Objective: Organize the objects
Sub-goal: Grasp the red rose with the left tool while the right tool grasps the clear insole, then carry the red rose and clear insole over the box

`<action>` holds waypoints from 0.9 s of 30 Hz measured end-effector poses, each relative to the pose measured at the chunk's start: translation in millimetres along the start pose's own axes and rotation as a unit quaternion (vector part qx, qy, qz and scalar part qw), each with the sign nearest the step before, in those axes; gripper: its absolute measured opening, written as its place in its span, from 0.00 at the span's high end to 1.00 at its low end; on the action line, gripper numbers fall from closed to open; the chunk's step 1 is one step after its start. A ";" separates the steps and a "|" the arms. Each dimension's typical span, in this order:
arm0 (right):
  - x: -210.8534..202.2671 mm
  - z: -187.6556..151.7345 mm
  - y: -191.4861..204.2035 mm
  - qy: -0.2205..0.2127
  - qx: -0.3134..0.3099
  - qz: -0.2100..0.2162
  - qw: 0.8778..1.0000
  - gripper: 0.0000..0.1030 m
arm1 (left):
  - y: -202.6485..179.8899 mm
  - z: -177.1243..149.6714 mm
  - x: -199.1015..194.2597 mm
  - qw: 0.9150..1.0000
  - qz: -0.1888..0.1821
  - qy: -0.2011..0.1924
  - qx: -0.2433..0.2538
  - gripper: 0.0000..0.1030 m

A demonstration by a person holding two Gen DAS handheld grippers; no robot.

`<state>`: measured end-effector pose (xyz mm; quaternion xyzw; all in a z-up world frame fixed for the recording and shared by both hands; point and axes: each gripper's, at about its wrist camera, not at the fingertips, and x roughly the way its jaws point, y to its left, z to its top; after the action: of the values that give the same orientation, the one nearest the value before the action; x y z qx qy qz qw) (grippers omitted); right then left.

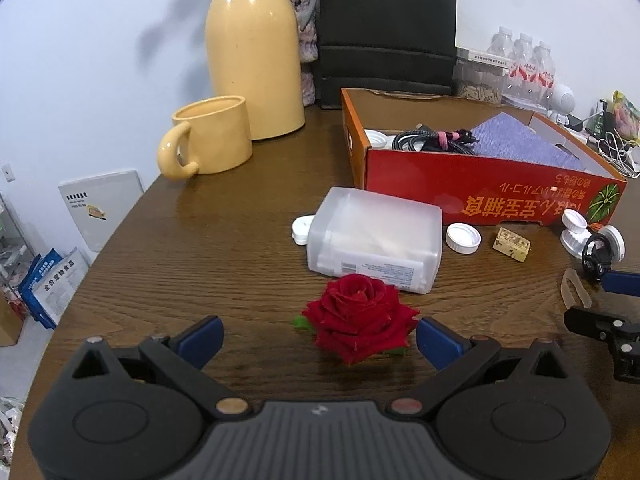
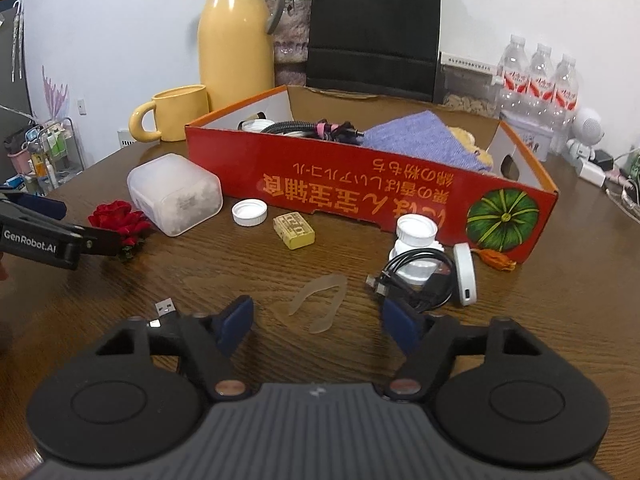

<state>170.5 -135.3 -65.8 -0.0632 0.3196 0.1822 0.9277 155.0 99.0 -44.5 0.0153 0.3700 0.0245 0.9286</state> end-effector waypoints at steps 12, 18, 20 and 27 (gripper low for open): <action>12.6 5.3 4.4 0.006 0.008 0.014 1.000 0.78 | 2.7 2.4 9.5 1.000 -0.021 0.003 -0.008 0.49; 11.0 5.1 3.3 0.000 0.013 0.012 1.000 0.93 | 2.0 0.2 2.9 1.000 -0.028 -0.011 -0.008 0.56; 9.3 5.1 3.9 -0.005 0.011 0.013 1.000 0.96 | 1.3 0.0 1.1 1.000 -0.028 -0.012 -0.008 0.56; 2.7 5.3 4.9 -0.017 0.010 0.014 1.000 0.97 | 1.3 -1.6 -4.2 1.000 -0.024 -0.014 -0.009 0.56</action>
<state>173.6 -128.7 -63.3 -0.0459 0.3068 0.1931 0.9308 150.9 100.1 -42.7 -0.0015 0.3569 0.0049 0.9341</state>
